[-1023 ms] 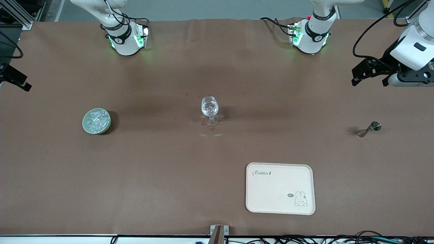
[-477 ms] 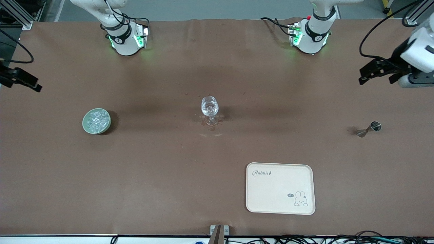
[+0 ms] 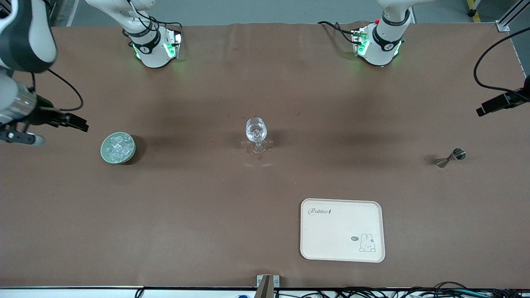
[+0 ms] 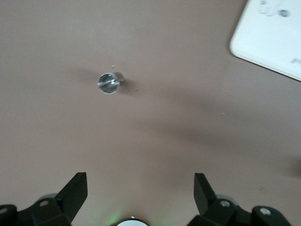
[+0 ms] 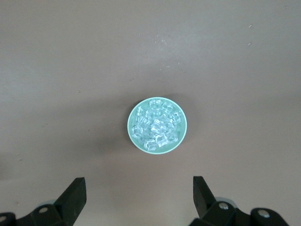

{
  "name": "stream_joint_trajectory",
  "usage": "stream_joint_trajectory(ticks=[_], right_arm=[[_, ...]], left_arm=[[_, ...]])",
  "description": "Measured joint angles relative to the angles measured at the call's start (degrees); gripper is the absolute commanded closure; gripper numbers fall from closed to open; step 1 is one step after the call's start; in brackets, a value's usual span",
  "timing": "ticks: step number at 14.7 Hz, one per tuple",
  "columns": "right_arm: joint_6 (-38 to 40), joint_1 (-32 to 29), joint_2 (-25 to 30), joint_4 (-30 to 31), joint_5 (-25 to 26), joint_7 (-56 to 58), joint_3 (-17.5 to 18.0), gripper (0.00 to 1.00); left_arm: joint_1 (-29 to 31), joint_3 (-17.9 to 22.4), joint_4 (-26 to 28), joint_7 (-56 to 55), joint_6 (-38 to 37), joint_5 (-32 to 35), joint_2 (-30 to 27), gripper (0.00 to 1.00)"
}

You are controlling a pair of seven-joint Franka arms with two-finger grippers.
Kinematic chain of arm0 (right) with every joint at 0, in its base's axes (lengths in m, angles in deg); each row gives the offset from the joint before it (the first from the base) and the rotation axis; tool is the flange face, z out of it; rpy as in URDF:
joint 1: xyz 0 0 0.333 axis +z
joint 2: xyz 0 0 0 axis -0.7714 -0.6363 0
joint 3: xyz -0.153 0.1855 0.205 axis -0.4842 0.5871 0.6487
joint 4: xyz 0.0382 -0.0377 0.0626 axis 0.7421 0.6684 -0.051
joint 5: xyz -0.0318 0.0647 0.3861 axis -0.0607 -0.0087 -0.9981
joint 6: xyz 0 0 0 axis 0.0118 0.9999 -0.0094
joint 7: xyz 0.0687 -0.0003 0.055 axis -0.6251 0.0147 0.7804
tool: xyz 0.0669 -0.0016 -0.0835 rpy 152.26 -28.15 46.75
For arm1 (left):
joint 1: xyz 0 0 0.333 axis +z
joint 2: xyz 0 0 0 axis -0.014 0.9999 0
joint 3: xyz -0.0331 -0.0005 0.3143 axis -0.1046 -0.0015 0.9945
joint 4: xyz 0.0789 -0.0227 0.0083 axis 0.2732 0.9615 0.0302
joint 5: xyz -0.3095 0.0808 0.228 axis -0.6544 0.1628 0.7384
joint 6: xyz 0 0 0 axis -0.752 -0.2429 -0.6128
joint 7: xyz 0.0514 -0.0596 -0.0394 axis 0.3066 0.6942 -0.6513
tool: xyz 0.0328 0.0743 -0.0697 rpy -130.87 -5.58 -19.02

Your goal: Pour wine and add ice with both arms

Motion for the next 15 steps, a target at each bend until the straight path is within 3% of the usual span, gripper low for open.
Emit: stream_joint_trajectory(ticks=[4, 12, 13, 15], right_arm=[[-8.5, -0.1, -5.6, 4.8, 0.0, 0.0, -0.5, 0.0], [-29.1, -0.6, -12.1, 15.4, 0.0, 0.0, -1.3, 0.02], [-31.4, -0.6, -12.6, 16.7, 0.0, 0.0, -1.5, 0.04], [-35.1, -0.6, -13.4, 19.1, 0.0, 0.0, -1.7, 0.19]], left_arm=[[6.1, 1.0, -1.0, 0.2, 1.8, -5.3, 6.6, 0.0], [-0.1, 26.5, -5.5, 1.0, 3.8, -25.6, 22.8, 0.0], [-0.6, 29.0, -6.3, 1.2, 3.7, -28.7, 24.9, 0.0], [-1.2, 32.0, -7.0, 1.1, 3.6, -32.8, 28.3, 0.0]])
